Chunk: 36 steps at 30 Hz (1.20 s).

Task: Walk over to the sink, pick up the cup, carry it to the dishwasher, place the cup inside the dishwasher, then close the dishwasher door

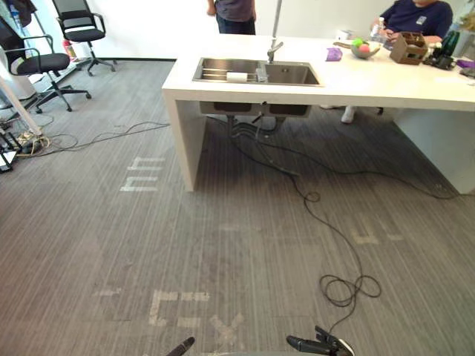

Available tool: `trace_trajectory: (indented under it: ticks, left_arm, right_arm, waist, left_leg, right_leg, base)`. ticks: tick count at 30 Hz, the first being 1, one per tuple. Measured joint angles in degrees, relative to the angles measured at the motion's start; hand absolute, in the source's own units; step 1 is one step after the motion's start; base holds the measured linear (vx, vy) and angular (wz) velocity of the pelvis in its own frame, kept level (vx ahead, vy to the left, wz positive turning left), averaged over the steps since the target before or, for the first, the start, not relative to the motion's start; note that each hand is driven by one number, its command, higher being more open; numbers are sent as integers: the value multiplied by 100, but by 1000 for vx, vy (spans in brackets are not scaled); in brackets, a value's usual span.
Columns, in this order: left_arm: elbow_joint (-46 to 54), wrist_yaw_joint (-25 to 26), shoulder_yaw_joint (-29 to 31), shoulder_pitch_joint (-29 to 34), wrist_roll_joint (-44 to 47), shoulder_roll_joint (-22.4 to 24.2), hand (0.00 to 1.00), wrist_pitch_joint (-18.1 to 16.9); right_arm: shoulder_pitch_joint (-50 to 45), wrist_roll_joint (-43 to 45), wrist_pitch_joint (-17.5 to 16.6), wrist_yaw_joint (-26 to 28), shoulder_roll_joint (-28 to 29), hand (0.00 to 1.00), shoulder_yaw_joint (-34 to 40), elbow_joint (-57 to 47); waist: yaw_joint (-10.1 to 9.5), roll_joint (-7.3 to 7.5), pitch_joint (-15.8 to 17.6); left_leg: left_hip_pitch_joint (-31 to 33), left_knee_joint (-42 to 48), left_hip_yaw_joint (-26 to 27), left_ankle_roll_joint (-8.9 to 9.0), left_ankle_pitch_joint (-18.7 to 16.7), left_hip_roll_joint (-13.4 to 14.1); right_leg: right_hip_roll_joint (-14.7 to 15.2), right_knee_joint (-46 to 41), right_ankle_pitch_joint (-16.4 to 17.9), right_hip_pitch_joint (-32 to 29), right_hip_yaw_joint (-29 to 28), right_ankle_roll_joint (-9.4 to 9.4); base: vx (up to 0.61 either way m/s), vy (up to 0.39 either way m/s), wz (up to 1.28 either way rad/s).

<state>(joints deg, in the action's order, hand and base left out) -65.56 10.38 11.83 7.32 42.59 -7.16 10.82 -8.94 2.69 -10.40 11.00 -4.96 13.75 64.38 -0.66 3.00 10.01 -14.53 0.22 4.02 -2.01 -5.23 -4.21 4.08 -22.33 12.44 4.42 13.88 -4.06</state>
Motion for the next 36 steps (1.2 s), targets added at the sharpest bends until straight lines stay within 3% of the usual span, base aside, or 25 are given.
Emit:
trace_trajectory:
  ticks: [2, 3, 7, 10, 11, 14, 15, 16, 17, 18, 19, 21, 22, 23, 24, 26, 27, 30, 32, 33, 34, 35, 36]
  left_arm:
    - [1, 310, 207, 62, 98, 12, 100, 3]
    - [1, 386, 307, 63, 123, 5, 100, 2]
    - [-1, 996, 629, 105, 111, 71, 100, 35]
    - [39, 1282, 1063, 93, -106, 162, 100, 312]
    - [27, 1371, 1159, 113, -201, 181, 100, 498]
    - [57, 1489, 1384, 105, -193, 222, 100, 739]
    - [95, 1502, 1586, 103, -166, 271, 100, 887]
    - [133, 1499, 1627, 107, -147, 317, 100, 937]
    - [245, 1439, 1768, 158, -109, 407, 100, 1092]
    - [295, 1402, 1826, 144, -95, 445, 100, 1144]
    - [353, 1326, 1940, 134, -92, 531, 100, 1247]
    - [422, 1225, 2070, 113, -145, 618, 100, 1413]
    - [422, 1135, 2188, 38, -230, 666, 100, 1525]
    - [407, 992, 2269, -10, -368, 696, 100, 1620]
    - [410, 917, 2268, -27, -432, 698, 100, 1630]
    - [419, 763, 2198, -58, -449, 575, 100, 1590]
    - [426, 740, 2118, -81, -453, 541, 100, 1557]
    - [492, 697, 1648, -169, -459, 493, 100, 1051]
    - [671, 633, 1173, -201, -698, 408, 100, 610]
    - [747, 619, 1074, -188, -794, 409, 100, 460]
    - [877, 609, 950, -150, -850, 416, 100, 249]
    - [1061, 682, 783, -37, -841, 479, 100, -221]
    - [1186, 763, 752, -25, -864, 558, 100, -508]
  right_arm:
    - [83, 166, -173, -8, 13, 100, -58, -20]
    - [99, 200, -204, -11, 45, 100, -58, -18]
    - [91, 222, -308, 12, 86, 100, -57, -16]
    - [-25, 248, -328, 60, 144, 100, -38, -224]
    - [-76, 277, -336, 138, 138, 100, 9, -385]
    - [-160, 274, -340, 235, 163, 100, 82, -643]
    - [-256, 275, -333, 249, 193, 100, 126, -787]
    - [-273, 278, -308, 280, 182, 100, 192, -830]
    - [-300, 279, -275, 292, 180, 100, 245, -979]
    - [-275, 278, -247, 300, 148, 100, 245, -996]
    - [-276, 278, -140, 305, 50, 100, 245, -1037]
    - [-283, 282, -3, 314, -62, 100, 244, -1106]
    - [-288, 289, 60, 317, -152, 100, 243, -1091]
    - [-283, 336, 133, 313, -233, 100, 228, -1037]
    - [-272, 393, 149, 304, -271, 100, 211, -979]
    - [-256, 525, 159, 283, -282, 100, 98, -740]
    - [-234, 533, 159, 281, -282, 100, 61, -670]
    - [-45, 627, 146, 293, -267, 100, -59, -354]
    - [-87, 615, 87, 292, -175, 100, -10, -415]
    - [-115, 615, 74, 288, -160, 100, 8, -420]
    - [-164, 613, 56, 286, -144, 100, 60, -438]
    - [-235, 613, 51, 247, -127, 100, 108, -462]
    - [-203, 609, 48, 206, -111, 100, 87, -463]
  waist:
    - [10, 77, 147]
    - [15, 117, 184]
    - [55, 157, 251]
    - [49, 122, 273]
    - [37, 47, 321]
    - [4, -8, 355]
    - [-33, -28, 366]
    - [-21, -112, 371]
    - [3, -174, 359]
    - [-3, -181, 362]
    - [3, -328, 299]
    - [35, -498, 154]
    - [73, -613, 94]
    - [83, -747, 32]
    - [93, -807, 13]
    - [129, -772, 42]
    - [132, -731, 65]
    - [75, -523, 231]
    - [44, -423, 316]
    - [33, -403, 333]
    - [5, -387, 356]
    - [-25, -407, 419]
    - [-2, -447, 403]
  left_leg:
    - [-89, 10, -36, -281, 26, -123]
    - [-140, 2, -49, -307, 33, -153]
    - [-147, 248, -330, -352, -197, -27]
    - [-16, 635, -593, -189, -574, 239]
    - [-15, 902, -647, -73, -842, 447]
    - [-22, 1379, -711, 191, -1405, 727]
    - [-105, 1679, -749, 342, -1822, 835]
    - [-178, 1726, -761, 363, -1956, 935]
    - [-301, 1856, -695, 423, -1987, 1051]
    - [-285, 2025, -610, 444, -1971, 1112]
    - [-115, 2430, -552, 414, -1908, 1264]
    - [193, 3084, -600, 455, -1716, 1437]
    - [546, 3889, -702, 535, -1381, 1536]
    - [837, 4721, -757, 815, -955, 1617]
    - [998, 5225, -718, 881, -914, 1696]
    - [1509, 6661, -317, 705, -1022, 1898]
    - [1647, 6765, -244, 686, -1068, 1855]
    - [2456, 5913, 361, 511, -1530, 1471]
    - [3061, 4037, 868, 443, -1383, 1266]
    - [3138, 3374, 911, 435, -1105, 1188]
    - [3170, 2311, 865, 458, -581, 1068]
    - [3085, 1586, 727, 457, 685, 991]
    - [3063, 1666, 725, 222, 983, 928]
  right_leg:
    - [387, -1506, 92, -711, 125, 51]
    - [477, -1706, 172, -779, 139, 102]
    - [599, -1255, 360, -950, 229, 157]
    - [572, -785, 269, -1358, 235, 135]
    - [528, -685, 147, -1585, 229, 112]
    - [514, -435, -97, -1868, 226, 103]
    - [603, -342, -443, -1847, 244, 133]
    - [592, -557, -554, -1858, 313, 159]
    - [612, -1144, -372, -1938, 408, 411]
    - [622, -1364, -146, -1954, 444, 456]
    - [584, -1608, 189, -1952, 561, 495]
    - [490, -1674, 468, -1878, 723, 550]
    - [379, -1595, 594, -1701, 857, 651]
    - [193, -1354, 667, -1402, 914, 715]
    - [50, -1143, 667, -1182, 922, 716]
    - [-397, -127, 534, -186, 859, 707]
    - [-441, 92, 492, 29, 806, 687]
    - [-359, 831, 330, 781, 375, 573]
    - [-106, 1077, 333, 1140, 206, 507]
    - [-31, 1109, 373, 1207, 175, 443]
    - [75, 1170, 474, 1350, 79, 303]
    - [137, 1255, 702, 1611, -183, 146]
    - [174, 1255, 769, 1666, -374, 248]
  base:
    - [-72, 13, 4]
    - [-37, -27, 8]
    - [58, -102, 34]
    - [187, -160, 42]
    - [290, -211, 25]
    - [402, -299, 16]
    - [497, -364, 15]
    - [630, -435, 37]
    - [443, -286, 36]
    - [637, -418, 41]
    - [421, -284, 23]
    - [467, -292, 31]
    - [615, -339, 30]
    - [504, -242, 17]
    - [500, -196, -8]
    - [559, -199, -23]
    - [505, -154, -36]
    - [390, -11, -71]
    - [429, 114, -63]
    - [441, 172, -52]
    - [457, 224, -71]
    - [568, 311, -70]
    - [475, 290, -51]
